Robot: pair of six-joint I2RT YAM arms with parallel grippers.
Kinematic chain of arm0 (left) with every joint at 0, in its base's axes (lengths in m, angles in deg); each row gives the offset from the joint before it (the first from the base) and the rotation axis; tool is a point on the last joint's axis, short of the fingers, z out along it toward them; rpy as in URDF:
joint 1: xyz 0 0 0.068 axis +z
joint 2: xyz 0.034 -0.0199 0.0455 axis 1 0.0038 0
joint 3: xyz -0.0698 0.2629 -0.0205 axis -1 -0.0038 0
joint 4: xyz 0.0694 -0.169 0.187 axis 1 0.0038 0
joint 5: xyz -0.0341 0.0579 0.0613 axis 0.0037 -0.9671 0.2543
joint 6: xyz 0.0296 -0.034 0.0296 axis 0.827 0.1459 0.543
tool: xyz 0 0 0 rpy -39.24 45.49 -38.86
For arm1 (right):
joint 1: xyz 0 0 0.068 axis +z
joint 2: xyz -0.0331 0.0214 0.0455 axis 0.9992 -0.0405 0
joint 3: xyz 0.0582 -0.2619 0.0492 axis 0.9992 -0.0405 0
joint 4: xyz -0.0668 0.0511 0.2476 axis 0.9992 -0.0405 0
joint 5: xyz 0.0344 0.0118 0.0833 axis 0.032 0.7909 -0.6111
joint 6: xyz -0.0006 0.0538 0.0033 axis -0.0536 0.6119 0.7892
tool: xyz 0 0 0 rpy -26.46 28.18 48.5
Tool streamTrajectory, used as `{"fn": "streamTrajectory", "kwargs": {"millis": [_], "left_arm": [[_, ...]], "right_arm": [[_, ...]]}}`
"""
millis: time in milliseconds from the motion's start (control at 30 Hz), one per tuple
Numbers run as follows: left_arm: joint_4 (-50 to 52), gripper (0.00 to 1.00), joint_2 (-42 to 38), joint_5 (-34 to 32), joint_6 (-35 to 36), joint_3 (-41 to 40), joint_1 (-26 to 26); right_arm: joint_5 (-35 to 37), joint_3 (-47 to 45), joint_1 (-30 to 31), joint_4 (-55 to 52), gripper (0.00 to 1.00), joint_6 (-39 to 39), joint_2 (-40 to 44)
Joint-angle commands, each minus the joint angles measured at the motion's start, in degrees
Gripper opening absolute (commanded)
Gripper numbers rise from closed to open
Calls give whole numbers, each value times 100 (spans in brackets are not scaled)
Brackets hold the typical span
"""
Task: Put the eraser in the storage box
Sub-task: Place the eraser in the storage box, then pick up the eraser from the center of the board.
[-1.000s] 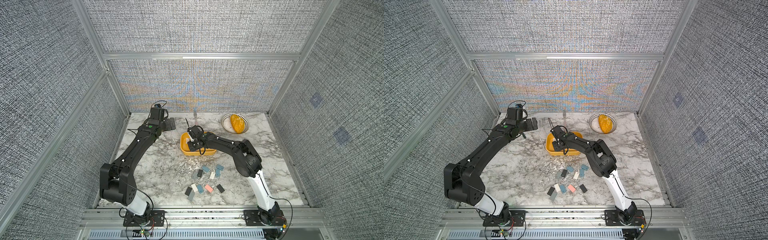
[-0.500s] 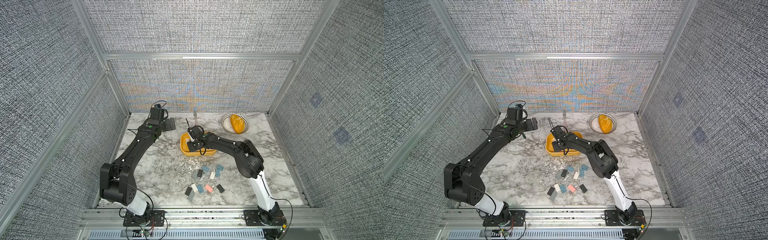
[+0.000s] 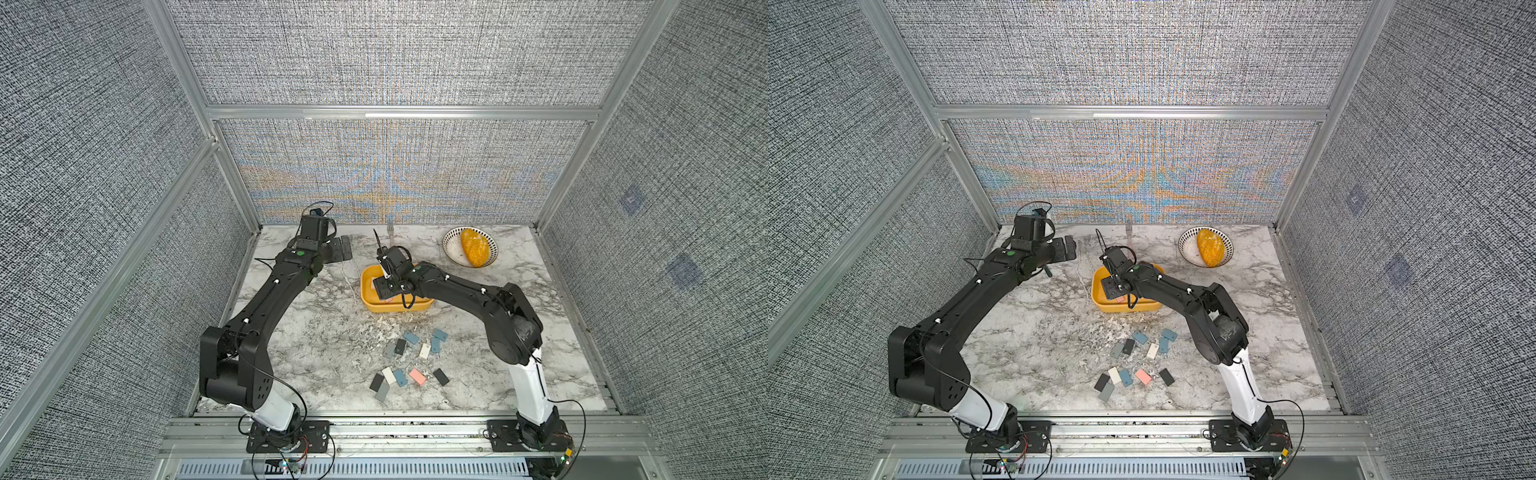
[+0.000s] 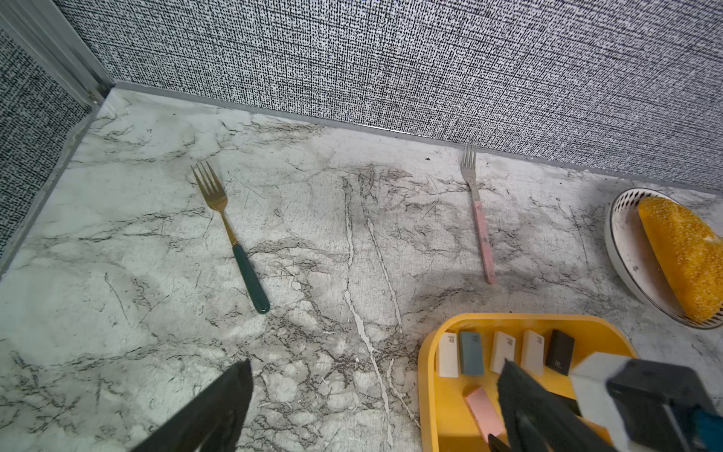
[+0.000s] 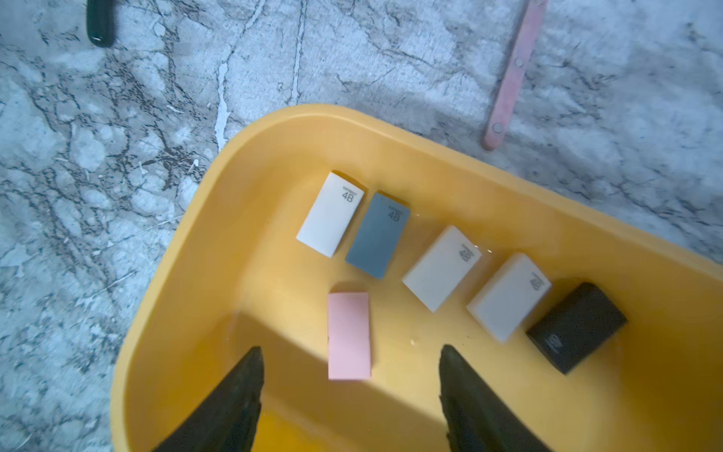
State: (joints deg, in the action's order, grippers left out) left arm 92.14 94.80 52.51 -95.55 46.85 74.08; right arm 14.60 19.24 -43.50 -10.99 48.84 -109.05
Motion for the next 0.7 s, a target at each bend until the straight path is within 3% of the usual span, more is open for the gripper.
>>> {"fn": "streamTrajectory", "kwargs": {"millis": [0, 667], "left_arm": [[-273, 100, -93, 87, -27, -45, -3], [-479, 100, -306, 603, 46, -196, -3]], "right_arm": [[382, -342, 67, -1, 72, -18, 445], [935, -3621, 425, -1200, 69, 1542, 3379]]}}
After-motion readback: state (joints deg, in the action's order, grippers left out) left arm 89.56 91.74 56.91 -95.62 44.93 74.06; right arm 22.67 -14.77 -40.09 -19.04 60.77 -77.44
